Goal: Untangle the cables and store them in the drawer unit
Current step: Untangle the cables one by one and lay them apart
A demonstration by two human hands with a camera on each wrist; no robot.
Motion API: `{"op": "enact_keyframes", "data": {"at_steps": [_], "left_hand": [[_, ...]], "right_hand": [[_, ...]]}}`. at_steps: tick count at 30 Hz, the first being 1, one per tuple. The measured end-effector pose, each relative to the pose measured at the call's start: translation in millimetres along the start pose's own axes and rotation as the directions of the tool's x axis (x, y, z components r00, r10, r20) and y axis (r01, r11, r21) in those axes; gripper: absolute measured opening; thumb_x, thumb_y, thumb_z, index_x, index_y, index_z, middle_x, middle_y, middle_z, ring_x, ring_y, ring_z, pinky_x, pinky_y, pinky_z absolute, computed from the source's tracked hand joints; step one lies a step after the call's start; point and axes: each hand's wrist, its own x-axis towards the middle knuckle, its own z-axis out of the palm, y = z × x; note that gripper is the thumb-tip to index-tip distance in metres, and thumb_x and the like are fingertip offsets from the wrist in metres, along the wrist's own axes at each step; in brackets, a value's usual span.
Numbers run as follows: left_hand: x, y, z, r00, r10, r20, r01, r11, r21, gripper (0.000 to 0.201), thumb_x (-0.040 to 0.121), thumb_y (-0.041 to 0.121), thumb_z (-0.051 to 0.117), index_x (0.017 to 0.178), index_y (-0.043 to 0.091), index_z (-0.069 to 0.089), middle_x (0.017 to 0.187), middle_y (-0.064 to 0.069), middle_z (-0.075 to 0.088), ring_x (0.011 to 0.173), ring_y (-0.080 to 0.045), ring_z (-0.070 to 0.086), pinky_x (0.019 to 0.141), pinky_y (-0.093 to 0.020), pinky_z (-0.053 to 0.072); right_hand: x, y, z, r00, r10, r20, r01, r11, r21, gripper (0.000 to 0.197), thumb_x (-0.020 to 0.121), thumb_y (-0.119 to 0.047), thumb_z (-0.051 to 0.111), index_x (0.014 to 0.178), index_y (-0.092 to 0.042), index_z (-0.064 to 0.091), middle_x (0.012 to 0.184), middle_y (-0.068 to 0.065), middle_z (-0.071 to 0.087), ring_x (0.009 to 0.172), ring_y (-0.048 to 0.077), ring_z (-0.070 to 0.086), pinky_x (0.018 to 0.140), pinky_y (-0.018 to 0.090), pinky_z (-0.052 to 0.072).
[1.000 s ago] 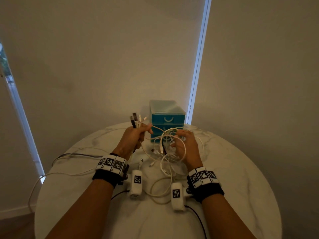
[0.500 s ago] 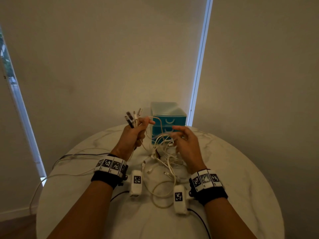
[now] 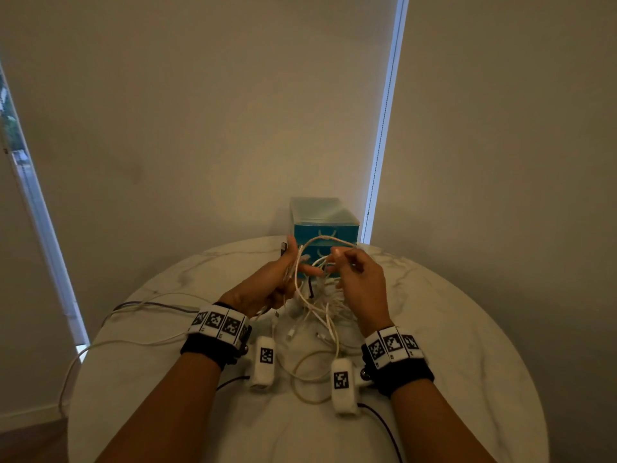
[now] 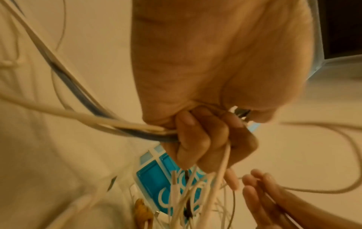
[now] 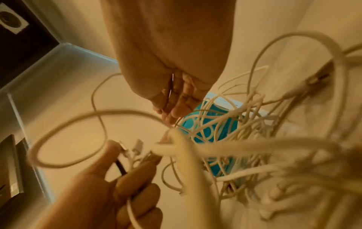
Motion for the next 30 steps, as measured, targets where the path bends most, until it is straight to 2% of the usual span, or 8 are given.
{"op": "enact_keyframes", "data": {"at_steps": [4, 8, 13, 16, 19, 22, 26, 30], "left_hand": [[6, -7, 2, 0.992, -0.090, -0.090, 0.092, 0.996, 0.014, 0.089, 0.092, 0.088, 0.027, 0.124, 0.021, 0.076, 0.061, 0.006, 0.038, 0.054, -0.008, 0.026, 0.050, -0.024, 0.019], [11, -12, 0, 0.985, -0.067, -0.160, 0.072, 0.997, 0.027, 0.073, 0.095, 0.082, 0.041, 0.123, 0.022, 0.073, 0.062, 0.007, 0.038, 0.053, -0.008, 0.028, 0.048, -0.024, 0.023], [15, -16, -4, 0.952, 0.042, -0.303, -0.052, 0.998, -0.025, 0.056, 0.094, 0.066, 0.065, 0.098, 0.012, 0.079, 0.062, 0.005, 0.038, 0.051, -0.008, 0.033, 0.048, -0.026, 0.025], [11, -10, -3, 0.958, 0.047, -0.282, -0.068, 0.996, -0.064, 0.059, 0.093, 0.069, 0.064, 0.097, 0.013, 0.082, 0.056, 0.009, 0.036, 0.049, -0.007, 0.030, 0.047, -0.024, 0.023], [11, -10, 0, 0.964, 0.000, -0.266, -0.031, 0.994, -0.109, 0.052, 0.088, 0.071, 0.070, 0.086, 0.019, 0.075, 0.057, 0.008, 0.035, 0.049, -0.008, 0.027, 0.046, -0.024, 0.021], [14, -13, -4, 0.962, -0.002, -0.273, -0.043, 0.987, -0.158, 0.036, 0.089, 0.054, 0.078, 0.087, 0.018, 0.078, 0.059, 0.006, 0.034, 0.052, -0.010, 0.026, 0.047, -0.026, 0.021], [16, -13, -4, 0.958, 0.010, -0.287, -0.056, 0.987, -0.152, 0.024, 0.095, 0.033, 0.072, 0.077, 0.017, 0.073, 0.060, 0.005, 0.032, 0.051, -0.010, 0.023, 0.046, -0.026, 0.019], [14, -9, -1, 0.968, 0.072, -0.242, -0.104, 0.987, -0.123, 0.028, 0.100, 0.029, 0.064, 0.075, 0.018, 0.072, 0.059, 0.005, 0.028, 0.052, -0.012, 0.019, 0.049, -0.029, 0.015]], "right_hand": [[1, -12, -4, 0.999, -0.028, -0.041, 0.035, 0.982, 0.188, 0.017, 0.105, -0.027, 0.066, 0.114, -0.019, 0.077, 0.106, 0.001, 0.080, 0.101, 0.019, 0.077, 0.085, 0.039, 0.065], [6, -19, -13, 0.998, 0.017, -0.055, 0.008, 0.908, 0.420, 0.024, 0.109, -0.026, 0.059, 0.127, -0.014, 0.070, 0.117, 0.007, 0.078, 0.112, 0.023, 0.074, 0.088, 0.034, 0.061], [4, -17, -13, 0.997, -0.047, 0.066, 0.005, 0.852, 0.524, 0.024, 0.111, -0.015, 0.053, 0.130, -0.005, 0.065, 0.127, 0.014, 0.074, 0.117, 0.024, 0.073, 0.093, 0.031, 0.060], [-1, -14, -6, 0.965, -0.122, 0.234, 0.017, 0.913, 0.408, 0.022, 0.111, -0.012, 0.054, 0.125, 0.000, 0.066, 0.125, 0.017, 0.074, 0.122, 0.034, 0.070, 0.103, 0.046, 0.058], [-7, -16, -2, 0.921, -0.124, 0.370, 0.004, 0.951, 0.308, 0.019, 0.108, -0.009, 0.056, 0.122, -0.002, 0.068, 0.116, 0.013, 0.078, 0.114, 0.032, 0.074, 0.096, 0.039, 0.060], [-3, -13, -3, 0.926, -0.076, 0.369, -0.031, 0.961, 0.275, 0.033, 0.099, -0.005, 0.069, 0.131, 0.000, 0.061, 0.116, 0.011, 0.078, 0.112, 0.029, 0.075, 0.093, 0.038, 0.062], [5, 9, 2, 0.946, -0.001, 0.325, -0.045, 0.990, 0.136, 0.037, 0.090, 0.013, 0.068, 0.121, -0.007, 0.060, 0.114, 0.014, 0.074, 0.105, 0.023, 0.074, 0.088, 0.039, 0.059], [2, 22, 2, 0.923, 0.065, 0.379, -0.047, 0.997, -0.055, 0.032, 0.093, -0.012, 0.077, 0.124, -0.019, 0.072, 0.133, 0.003, 0.068, 0.118, 0.020, 0.069, 0.101, 0.040, 0.057]]}}
